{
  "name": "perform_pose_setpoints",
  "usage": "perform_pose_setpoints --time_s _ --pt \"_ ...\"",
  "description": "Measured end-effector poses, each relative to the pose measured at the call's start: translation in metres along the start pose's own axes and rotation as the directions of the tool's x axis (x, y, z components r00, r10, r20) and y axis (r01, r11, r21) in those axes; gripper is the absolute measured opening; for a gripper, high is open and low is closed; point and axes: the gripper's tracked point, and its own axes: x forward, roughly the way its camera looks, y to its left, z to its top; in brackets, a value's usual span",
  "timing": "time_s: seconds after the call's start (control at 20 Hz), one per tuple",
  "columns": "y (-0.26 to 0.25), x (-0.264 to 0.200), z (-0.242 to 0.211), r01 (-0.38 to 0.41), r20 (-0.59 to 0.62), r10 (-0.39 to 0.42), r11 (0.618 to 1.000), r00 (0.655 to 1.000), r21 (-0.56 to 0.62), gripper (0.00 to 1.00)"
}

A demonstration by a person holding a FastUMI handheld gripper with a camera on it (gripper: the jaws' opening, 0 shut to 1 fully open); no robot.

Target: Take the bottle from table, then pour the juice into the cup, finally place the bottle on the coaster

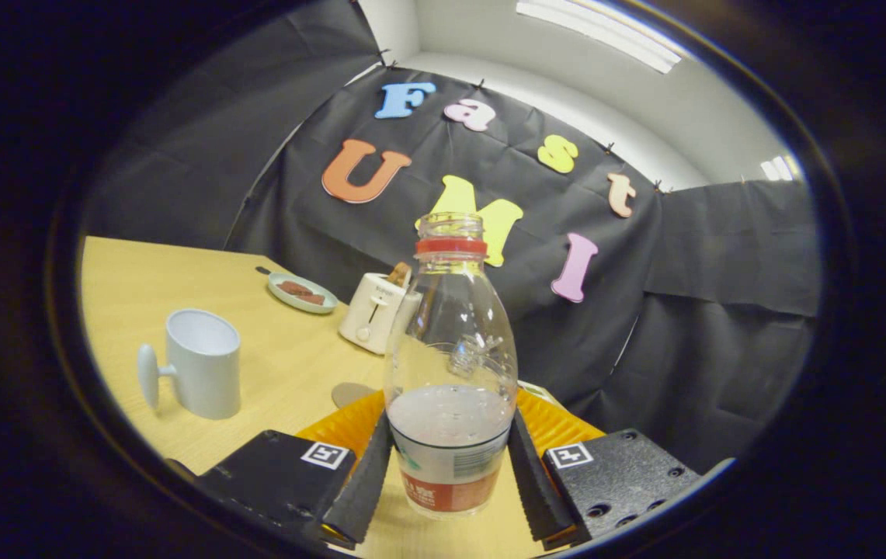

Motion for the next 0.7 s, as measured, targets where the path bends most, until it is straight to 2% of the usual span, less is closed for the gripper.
perform_pose_setpoints --time_s 0.15,0.35,0.5,0.7 --pt "0.001 0.003 -0.003 -0.012 -0.052 0.009 0.998 0.999 -0.064 0.78" --pt "0.003 0.014 0.003 -0.042 -0.098 0.017 0.963 0.995 -0.265 0.78" --pt "0.004 0.016 0.017 -0.03 -0.072 -0.001 0.904 0.997 -0.426 0.78" --pt "0.019 0.007 0.035 -0.038 -0.026 0.028 0.784 0.999 -0.619 0.78"
